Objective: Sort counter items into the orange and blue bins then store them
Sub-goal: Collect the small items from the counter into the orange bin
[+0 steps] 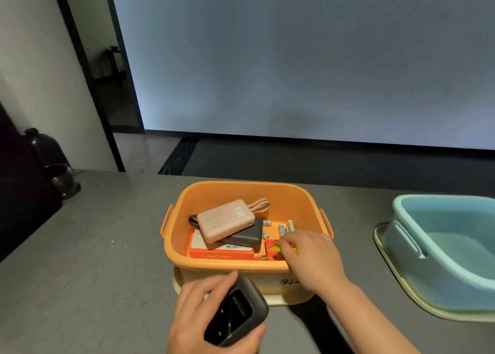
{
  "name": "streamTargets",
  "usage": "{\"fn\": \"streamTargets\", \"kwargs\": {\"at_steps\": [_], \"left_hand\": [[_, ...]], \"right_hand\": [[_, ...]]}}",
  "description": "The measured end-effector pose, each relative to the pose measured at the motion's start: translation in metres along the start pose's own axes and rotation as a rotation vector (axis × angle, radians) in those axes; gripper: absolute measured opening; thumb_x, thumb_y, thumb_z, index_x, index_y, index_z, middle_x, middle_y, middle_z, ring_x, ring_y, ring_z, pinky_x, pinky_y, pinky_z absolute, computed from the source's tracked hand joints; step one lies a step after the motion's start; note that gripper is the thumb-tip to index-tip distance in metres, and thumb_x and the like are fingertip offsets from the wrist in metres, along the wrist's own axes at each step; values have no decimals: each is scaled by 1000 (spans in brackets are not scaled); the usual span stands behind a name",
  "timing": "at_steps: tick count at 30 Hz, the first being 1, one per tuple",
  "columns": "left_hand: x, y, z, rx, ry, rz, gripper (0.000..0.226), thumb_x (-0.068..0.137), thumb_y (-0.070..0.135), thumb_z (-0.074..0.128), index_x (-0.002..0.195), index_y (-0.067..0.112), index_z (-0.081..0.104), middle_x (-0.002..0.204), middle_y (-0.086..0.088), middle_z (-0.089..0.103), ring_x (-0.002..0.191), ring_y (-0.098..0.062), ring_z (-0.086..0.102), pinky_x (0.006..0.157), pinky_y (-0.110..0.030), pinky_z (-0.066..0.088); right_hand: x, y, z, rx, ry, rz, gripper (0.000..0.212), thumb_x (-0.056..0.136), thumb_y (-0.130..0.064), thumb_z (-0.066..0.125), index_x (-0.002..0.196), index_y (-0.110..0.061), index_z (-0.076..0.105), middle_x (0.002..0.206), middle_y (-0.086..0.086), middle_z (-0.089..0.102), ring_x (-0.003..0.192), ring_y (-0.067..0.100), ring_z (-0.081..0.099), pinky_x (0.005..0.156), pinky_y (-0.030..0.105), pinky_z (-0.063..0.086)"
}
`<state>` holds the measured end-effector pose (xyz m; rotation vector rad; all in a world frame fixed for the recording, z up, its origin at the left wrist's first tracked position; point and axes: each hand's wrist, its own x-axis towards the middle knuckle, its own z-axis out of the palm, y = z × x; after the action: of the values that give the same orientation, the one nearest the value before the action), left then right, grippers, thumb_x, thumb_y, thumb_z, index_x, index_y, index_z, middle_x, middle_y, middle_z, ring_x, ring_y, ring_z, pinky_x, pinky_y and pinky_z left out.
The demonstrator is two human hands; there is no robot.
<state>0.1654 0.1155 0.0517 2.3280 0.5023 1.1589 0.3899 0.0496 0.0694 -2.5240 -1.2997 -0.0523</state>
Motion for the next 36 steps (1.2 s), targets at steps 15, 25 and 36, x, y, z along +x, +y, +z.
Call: {"fn": "streamTargets", "kwargs": {"at_steps": [15,25,36], "left_hand": [[154,-63,41,447,-1001,-34,62,67,57,73,122,33,59,112,12,64,97,-7,56,82,-27,53],[170,-90,48,578,-620,-27,69,68,63,69,127,34,45,126,9,48,116,-17,44,93,-34,43],[167,-118,58,229,-701,-174,91,71,44,78,144,36,24,148,10,36,135,-15,32,111,-40,30]], "right_hand": [[-2,-3,-3,-29,-10,-13,44,97,-42,26,90,-30,68,94,-11,65,88,7,52,80,29,35],[0,-3,-1,-34,-14,5,44,97,-45,26,97,-34,69,98,-16,65,91,4,52,79,28,33],[0,-4,-1,-24,13,6,43,96,-46,27,91,-34,67,93,-16,64,86,4,51,72,26,25]]}}
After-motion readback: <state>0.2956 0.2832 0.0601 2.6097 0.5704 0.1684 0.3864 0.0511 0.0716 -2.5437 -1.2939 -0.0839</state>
